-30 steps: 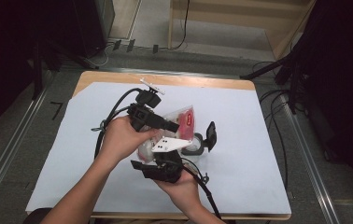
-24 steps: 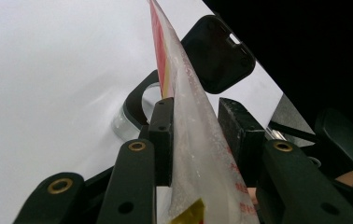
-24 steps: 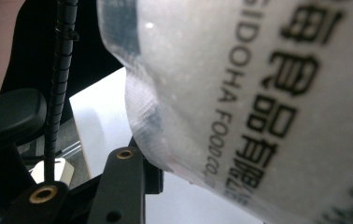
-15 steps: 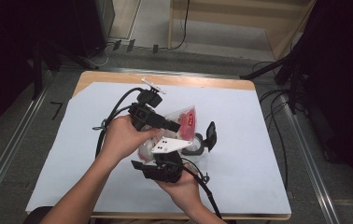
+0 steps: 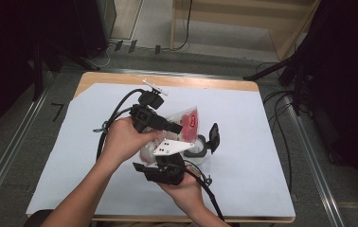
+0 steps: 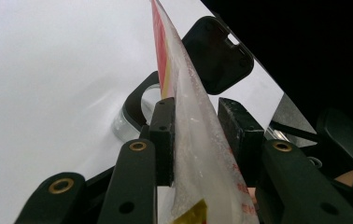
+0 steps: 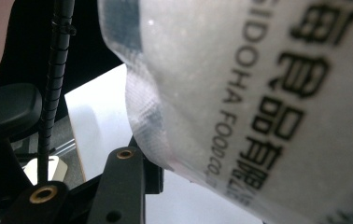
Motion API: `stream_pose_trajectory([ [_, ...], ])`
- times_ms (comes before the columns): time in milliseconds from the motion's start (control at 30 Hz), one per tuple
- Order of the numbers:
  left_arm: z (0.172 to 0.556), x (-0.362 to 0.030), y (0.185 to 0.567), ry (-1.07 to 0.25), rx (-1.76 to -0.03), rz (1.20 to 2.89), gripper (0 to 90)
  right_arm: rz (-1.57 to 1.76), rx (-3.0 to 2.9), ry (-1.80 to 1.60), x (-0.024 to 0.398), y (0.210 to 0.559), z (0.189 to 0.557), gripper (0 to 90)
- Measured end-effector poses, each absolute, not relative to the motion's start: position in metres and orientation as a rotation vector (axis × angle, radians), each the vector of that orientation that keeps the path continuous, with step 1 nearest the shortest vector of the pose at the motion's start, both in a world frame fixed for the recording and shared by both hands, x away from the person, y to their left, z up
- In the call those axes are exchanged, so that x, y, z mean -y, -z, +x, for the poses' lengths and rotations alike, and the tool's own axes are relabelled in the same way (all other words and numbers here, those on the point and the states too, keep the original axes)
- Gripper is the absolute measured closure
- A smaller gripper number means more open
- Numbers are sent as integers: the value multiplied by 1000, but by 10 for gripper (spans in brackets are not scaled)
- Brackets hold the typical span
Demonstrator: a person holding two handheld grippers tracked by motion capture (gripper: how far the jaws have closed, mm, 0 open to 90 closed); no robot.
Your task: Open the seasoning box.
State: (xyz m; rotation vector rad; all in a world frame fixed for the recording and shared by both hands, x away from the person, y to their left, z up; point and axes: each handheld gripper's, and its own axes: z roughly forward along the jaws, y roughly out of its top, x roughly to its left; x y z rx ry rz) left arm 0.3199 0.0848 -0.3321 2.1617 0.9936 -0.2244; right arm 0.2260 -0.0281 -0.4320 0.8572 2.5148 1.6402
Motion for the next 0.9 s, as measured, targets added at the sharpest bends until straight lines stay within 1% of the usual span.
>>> stream_pose_trajectory([
  [900,318,-93,334,216,-1028,2134,685,814,-2543,-1639,23,433,227,638],
])
